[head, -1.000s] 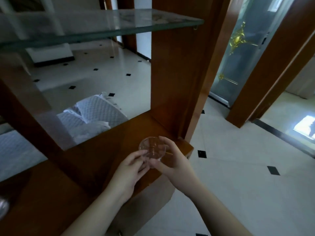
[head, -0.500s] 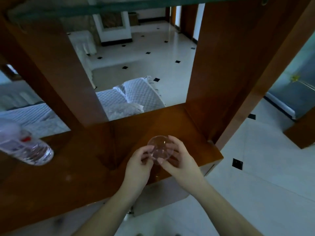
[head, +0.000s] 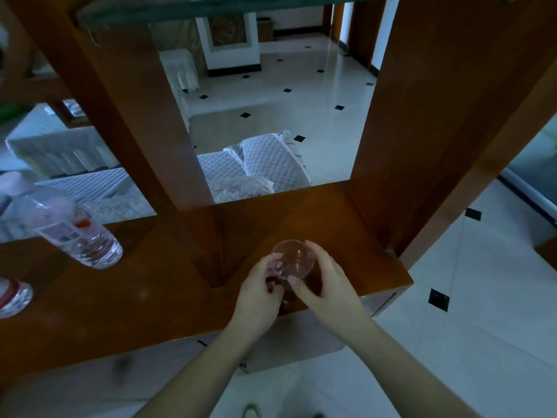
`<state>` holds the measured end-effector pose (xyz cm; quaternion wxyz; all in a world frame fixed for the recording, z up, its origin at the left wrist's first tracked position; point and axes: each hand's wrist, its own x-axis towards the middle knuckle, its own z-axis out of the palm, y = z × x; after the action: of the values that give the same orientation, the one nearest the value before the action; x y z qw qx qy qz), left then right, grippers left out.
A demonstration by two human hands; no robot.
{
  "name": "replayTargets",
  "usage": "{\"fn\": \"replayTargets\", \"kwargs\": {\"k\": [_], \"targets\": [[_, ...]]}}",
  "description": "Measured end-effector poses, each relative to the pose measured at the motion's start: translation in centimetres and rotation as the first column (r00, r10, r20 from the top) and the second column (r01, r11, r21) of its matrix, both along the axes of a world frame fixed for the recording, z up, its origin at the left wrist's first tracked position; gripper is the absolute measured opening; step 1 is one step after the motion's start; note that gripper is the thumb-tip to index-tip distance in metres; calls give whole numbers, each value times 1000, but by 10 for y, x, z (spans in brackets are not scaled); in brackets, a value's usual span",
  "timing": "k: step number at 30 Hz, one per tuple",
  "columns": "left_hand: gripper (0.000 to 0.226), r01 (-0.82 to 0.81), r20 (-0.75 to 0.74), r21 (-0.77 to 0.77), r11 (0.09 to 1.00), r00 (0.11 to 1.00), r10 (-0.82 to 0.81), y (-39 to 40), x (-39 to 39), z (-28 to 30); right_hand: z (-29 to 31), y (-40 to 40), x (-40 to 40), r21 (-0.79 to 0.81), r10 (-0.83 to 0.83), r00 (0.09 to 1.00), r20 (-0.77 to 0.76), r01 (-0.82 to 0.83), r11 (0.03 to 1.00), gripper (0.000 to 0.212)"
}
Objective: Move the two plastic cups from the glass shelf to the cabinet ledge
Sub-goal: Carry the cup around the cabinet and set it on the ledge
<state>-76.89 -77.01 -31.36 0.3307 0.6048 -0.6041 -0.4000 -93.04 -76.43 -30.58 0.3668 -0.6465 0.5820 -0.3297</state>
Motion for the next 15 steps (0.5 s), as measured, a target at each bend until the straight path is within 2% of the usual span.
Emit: {"fn": "replayTargets", "kwargs": {"k": [5, 11, 15], "targets": [[51, 16, 56, -28, 999, 998, -14, 0, 1, 0, 0, -3, -2, -59, -3, 993, -117, -4, 998, 80], [60, -15, 55, -13, 1000, 998, 15, 1, 4, 4, 1, -2, -9, -31, 8, 996, -91, -11, 999, 85], [70, 34, 139, -30, 999, 990, -29, 2, 21, 21, 10, 3, -15, -47, 6, 997, -83, -9, 999, 78]]}}
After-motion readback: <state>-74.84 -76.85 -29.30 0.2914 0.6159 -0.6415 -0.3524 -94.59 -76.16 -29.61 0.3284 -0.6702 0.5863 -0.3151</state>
